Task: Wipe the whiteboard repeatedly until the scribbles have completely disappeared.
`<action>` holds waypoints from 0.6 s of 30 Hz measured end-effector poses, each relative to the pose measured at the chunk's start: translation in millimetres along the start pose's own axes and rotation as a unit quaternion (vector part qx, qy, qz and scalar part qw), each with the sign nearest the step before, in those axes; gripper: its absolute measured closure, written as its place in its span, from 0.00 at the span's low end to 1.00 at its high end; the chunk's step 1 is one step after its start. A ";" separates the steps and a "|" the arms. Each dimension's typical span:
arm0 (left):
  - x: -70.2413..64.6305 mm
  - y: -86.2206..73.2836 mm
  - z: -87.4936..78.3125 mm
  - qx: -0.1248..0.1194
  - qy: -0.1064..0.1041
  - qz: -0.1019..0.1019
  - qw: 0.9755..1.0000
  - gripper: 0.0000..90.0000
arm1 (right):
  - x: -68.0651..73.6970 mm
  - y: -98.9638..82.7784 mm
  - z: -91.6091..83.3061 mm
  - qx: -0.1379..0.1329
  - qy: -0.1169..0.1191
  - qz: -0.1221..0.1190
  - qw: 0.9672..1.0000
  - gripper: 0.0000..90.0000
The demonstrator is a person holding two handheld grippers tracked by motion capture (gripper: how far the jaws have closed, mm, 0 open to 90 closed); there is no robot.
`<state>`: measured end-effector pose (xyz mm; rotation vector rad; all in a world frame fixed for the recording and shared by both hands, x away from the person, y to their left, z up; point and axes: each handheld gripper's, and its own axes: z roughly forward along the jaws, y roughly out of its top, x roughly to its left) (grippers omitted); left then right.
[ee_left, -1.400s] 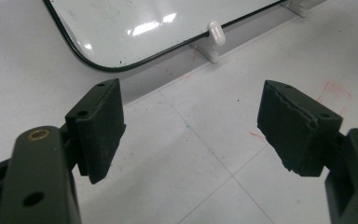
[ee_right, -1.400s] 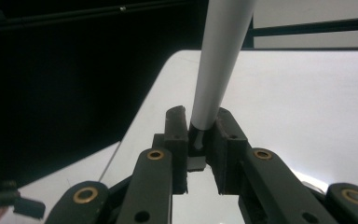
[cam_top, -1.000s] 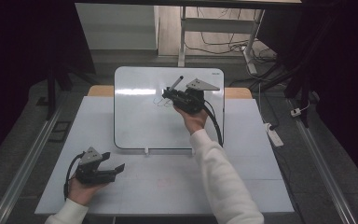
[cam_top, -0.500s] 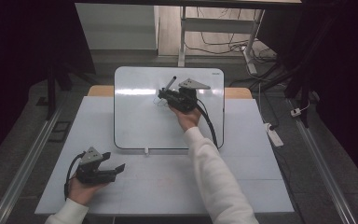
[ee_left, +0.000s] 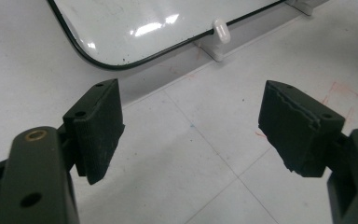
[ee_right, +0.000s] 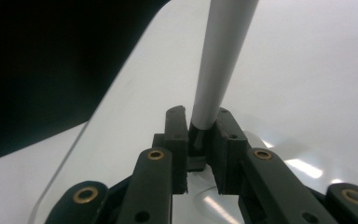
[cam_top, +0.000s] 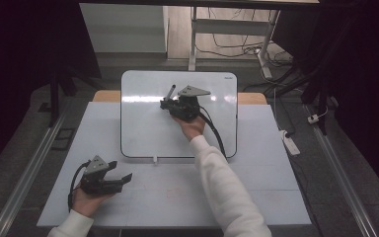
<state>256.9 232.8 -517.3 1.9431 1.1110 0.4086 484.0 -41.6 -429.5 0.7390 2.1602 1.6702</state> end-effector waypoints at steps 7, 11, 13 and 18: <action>0.5 0.1 1.0 0.001 0.000 -0.001 1.000 0.26 | 10.2 -8.5 1.7 0.015 0.017 -0.019 1.000 0.87; -0.5 -0.1 -0.5 0.000 0.001 0.001 1.000 0.26 | -4.8 -3.1 -7.6 -0.013 -0.016 0.011 1.000 0.87; -0.6 -0.1 -0.7 -0.002 0.001 0.002 1.000 0.26 | -5.0 -3.9 -9.4 -0.018 -0.017 0.017 1.000 0.87; 0.7 0.0 1.1 0.001 0.001 0.000 1.000 0.26 | 6.8 -13.8 -7.8 0.006 0.006 -0.014 1.000 0.87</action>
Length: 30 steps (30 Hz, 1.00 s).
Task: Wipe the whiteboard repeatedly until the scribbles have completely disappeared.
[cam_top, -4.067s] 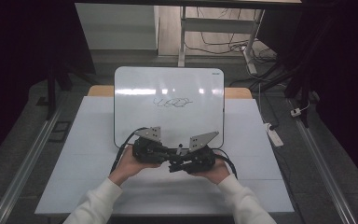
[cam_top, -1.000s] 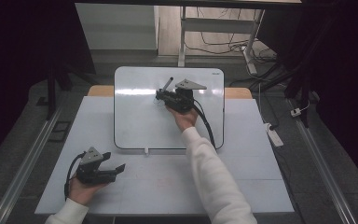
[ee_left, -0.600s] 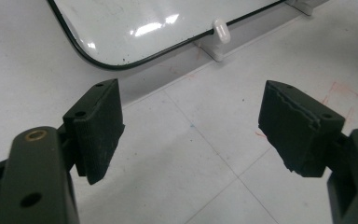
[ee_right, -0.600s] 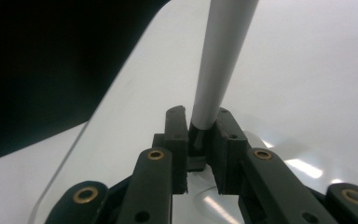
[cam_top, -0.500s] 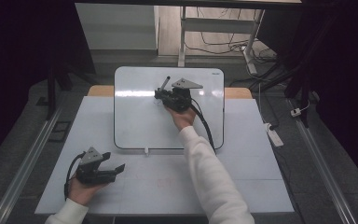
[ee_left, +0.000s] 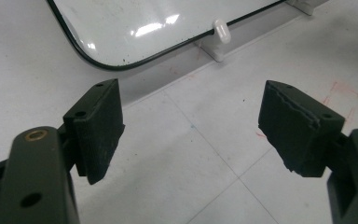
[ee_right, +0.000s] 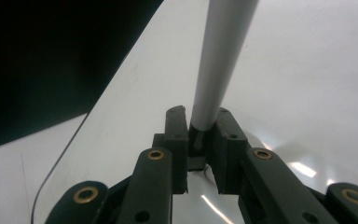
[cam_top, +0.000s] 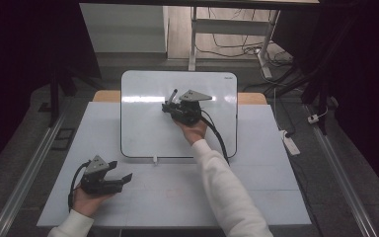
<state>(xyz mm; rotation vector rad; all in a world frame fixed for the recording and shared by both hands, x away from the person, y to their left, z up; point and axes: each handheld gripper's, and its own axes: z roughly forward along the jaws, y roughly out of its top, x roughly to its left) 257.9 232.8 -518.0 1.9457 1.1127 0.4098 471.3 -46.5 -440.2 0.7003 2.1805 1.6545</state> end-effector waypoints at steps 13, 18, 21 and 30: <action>-1.5 -0.4 -0.9 -0.002 0.002 0.001 1.000 0.26 | -10.3 -3.8 -10.7 -0.018 -0.010 0.026 0.999 0.87; -0.6 0.0 0.9 0.000 0.001 0.001 1.000 0.26 | -9.3 -9.0 -14.1 -0.019 -0.006 0.038 0.999 0.87; -0.4 -0.2 0.9 0.001 0.001 0.000 1.000 0.26 | -3.8 -14.1 -12.9 -0.010 0.001 0.026 1.000 0.87; -0.9 -0.1 2.3 0.002 0.001 -0.001 1.000 0.26 | -14.6 -12.6 -25.6 -0.028 -0.022 0.048 0.998 0.87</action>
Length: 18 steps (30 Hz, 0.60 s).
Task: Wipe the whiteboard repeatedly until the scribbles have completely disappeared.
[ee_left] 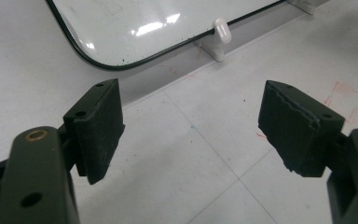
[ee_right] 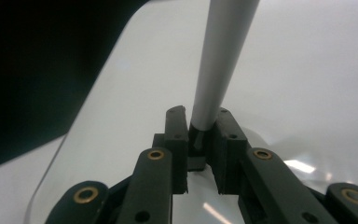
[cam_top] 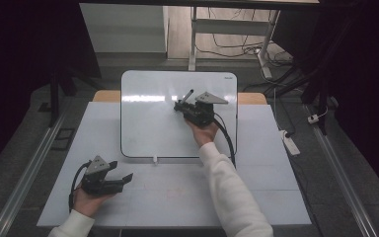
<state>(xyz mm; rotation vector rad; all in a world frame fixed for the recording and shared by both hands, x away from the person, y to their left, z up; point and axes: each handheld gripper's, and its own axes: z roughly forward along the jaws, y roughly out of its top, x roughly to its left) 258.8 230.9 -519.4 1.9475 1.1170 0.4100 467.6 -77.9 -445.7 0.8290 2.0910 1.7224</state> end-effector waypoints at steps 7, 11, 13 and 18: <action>-1.0 -1.0 -2.2 -0.004 0.000 -0.004 1.000 0.26 | -9.7 3.5 -7.0 -0.017 -0.024 0.006 1.000 0.87; -0.5 -0.2 0.3 -0.002 -0.001 -0.002 1.000 0.26 | -16.0 6.8 -11.4 -0.027 -0.032 0.024 0.999 0.87; 0.0 -0.1 1.0 -0.001 -0.002 -0.002 1.000 0.26 | -5.3 0.8 -5.8 -0.005 -0.010 0.001 1.000 0.87; -1.2 -0.8 -1.4 -0.004 0.000 -0.002 1.000 0.26 | -8.4 5.6 -7.4 -0.006 -0.022 -0.013 1.000 0.87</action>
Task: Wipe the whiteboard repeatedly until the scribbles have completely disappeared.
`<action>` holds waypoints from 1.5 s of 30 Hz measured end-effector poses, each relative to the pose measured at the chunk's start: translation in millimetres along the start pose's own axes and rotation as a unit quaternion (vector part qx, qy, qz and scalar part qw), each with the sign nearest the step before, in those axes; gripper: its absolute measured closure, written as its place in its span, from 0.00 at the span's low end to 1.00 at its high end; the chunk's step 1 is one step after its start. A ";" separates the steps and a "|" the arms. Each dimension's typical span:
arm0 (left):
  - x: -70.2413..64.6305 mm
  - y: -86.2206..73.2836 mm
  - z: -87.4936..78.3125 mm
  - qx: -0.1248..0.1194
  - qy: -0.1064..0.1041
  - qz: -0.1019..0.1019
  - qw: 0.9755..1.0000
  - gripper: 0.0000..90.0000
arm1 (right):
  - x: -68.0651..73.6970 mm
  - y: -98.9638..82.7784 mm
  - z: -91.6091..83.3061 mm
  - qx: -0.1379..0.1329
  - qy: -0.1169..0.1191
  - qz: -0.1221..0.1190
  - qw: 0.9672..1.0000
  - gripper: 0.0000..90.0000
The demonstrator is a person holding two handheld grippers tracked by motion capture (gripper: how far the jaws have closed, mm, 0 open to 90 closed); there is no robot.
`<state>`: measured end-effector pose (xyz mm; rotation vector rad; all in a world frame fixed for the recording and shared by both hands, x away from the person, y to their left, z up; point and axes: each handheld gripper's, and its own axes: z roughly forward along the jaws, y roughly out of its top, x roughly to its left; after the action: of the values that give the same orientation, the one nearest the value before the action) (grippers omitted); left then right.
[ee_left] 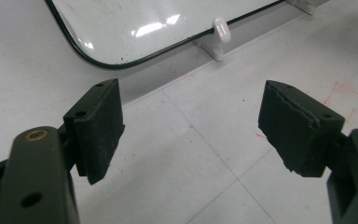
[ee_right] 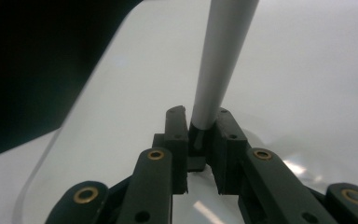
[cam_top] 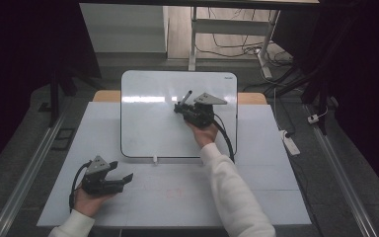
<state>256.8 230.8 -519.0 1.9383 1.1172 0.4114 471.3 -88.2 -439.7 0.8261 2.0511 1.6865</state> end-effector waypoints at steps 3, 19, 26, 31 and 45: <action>0.5 0.3 0.6 0.000 0.000 0.000 1.000 0.26 | -17.9 7.2 -9.2 -0.032 -0.027 0.037 0.998 0.87; 1.5 0.6 1.9 0.001 0.000 -0.001 1.000 0.26 | -4.9 -3.5 -8.4 -0.002 0.000 0.012 1.000 0.87; 0.5 0.3 -0.2 -0.003 0.002 0.000 1.000 0.26 | -15.5 -0.8 -17.8 -0.010 -0.020 0.010 1.000 0.87; 0.6 1.0 1.8 0.000 0.001 0.001 1.000 0.26 | -3.5 -7.4 -12.5 0.008 0.005 -0.005 1.000 0.87; 1.1 0.4 -0.2 -0.004 0.002 -0.002 1.000 0.26 | 9.7 -9.4 -1.0 0.015 0.016 -0.024 0.999 0.87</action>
<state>257.5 231.7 -518.7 1.9293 1.1206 0.4181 461.3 -83.9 -447.7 0.7574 2.1057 1.6567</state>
